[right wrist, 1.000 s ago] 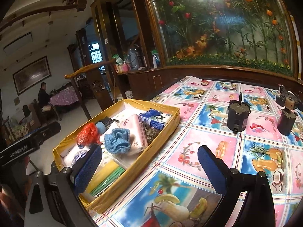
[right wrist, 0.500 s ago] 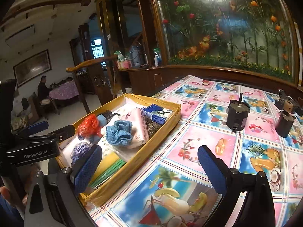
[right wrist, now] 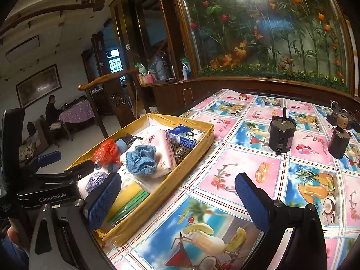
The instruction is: Organize soft objects
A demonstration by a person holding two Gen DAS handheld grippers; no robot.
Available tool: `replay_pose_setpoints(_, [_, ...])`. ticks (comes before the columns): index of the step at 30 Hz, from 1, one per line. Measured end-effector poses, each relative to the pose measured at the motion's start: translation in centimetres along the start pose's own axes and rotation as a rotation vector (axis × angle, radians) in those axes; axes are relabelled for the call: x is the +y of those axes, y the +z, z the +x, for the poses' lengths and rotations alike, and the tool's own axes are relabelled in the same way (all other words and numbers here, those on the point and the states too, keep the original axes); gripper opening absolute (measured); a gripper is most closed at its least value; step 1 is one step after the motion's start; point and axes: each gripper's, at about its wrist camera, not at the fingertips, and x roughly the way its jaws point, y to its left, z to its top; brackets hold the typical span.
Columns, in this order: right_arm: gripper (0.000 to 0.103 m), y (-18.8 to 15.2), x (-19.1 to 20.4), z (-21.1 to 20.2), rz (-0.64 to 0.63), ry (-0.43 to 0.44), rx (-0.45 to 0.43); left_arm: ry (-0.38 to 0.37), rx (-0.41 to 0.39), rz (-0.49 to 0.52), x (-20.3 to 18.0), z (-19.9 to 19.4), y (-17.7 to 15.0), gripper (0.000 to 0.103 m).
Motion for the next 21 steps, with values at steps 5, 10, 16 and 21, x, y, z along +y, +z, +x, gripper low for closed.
replay_pose_setpoints(5, [0.103,0.0,-0.1,0.0,0.002,-0.001,0.0,0.015,0.012,0.03,-0.3,0.3,0.0,0.103])
replay_pose_setpoints(10, [0.103,-0.1,-0.1,-0.2,0.005,-0.008,-0.005,0.025,0.017,0.048,-0.5,0.3,-0.1,0.103])
replay_pose_setpoints(16, [0.103,-0.1,-0.5,-0.3,0.025,-0.013,-0.004,-0.044,0.107,0.062,0.0,1.4,-0.2,0.103])
replay_pose_setpoints(21, [0.103,0.0,-0.9,-0.5,0.048,-0.025,-0.011,0.006,0.069,0.079,-0.2,0.8,-0.4,0.103])
